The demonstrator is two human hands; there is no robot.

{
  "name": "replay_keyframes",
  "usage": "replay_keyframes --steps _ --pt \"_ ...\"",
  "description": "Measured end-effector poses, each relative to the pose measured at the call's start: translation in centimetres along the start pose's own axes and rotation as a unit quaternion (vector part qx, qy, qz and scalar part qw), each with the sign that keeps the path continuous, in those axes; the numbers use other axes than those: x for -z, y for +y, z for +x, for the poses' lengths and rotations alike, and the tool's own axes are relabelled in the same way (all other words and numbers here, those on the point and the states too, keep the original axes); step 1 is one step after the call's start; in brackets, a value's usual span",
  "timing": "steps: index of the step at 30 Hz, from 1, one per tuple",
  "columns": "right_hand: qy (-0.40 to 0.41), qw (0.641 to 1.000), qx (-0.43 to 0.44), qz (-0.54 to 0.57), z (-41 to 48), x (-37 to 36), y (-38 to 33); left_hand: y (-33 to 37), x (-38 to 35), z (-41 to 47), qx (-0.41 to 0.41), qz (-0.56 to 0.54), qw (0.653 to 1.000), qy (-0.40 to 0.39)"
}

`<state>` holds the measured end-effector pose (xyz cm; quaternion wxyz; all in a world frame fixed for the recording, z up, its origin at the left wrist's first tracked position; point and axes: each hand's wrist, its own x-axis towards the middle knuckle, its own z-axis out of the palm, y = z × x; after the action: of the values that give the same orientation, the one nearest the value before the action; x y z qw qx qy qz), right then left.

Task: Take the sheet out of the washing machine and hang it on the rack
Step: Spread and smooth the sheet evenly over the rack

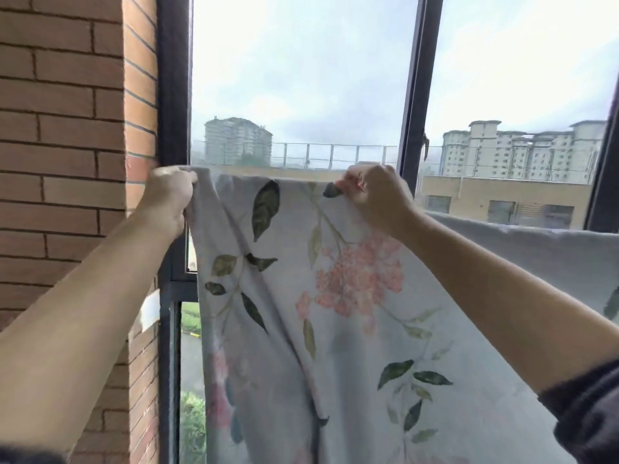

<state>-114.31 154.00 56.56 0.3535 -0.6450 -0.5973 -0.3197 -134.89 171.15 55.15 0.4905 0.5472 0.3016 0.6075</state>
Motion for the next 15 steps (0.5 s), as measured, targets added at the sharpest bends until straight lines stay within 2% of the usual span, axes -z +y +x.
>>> replay_keyframes --steps 4,7,10,12,15 --pt "-0.068 0.997 -0.032 -0.030 -1.2 -1.3 0.3 -3.1 1.5 -0.5 0.022 0.051 0.996 -0.064" --pt "-0.082 0.995 -0.056 -0.016 -1.2 -1.2 0.6 -3.0 1.7 -0.4 0.049 0.018 0.995 -0.089" --pt "-0.047 0.997 -0.056 -0.013 -0.8 -0.6 0.4 -1.3 2.0 0.8 0.061 -0.031 0.992 -0.105" --pt "-0.003 0.999 -0.038 0.031 -0.2 0.0 -0.1 0.9 2.2 1.8 0.070 -0.057 0.989 -0.118" --pt "0.032 0.997 -0.030 0.069 1.2 0.4 -0.9 3.8 2.3 3.3 0.062 -0.046 0.986 -0.147"
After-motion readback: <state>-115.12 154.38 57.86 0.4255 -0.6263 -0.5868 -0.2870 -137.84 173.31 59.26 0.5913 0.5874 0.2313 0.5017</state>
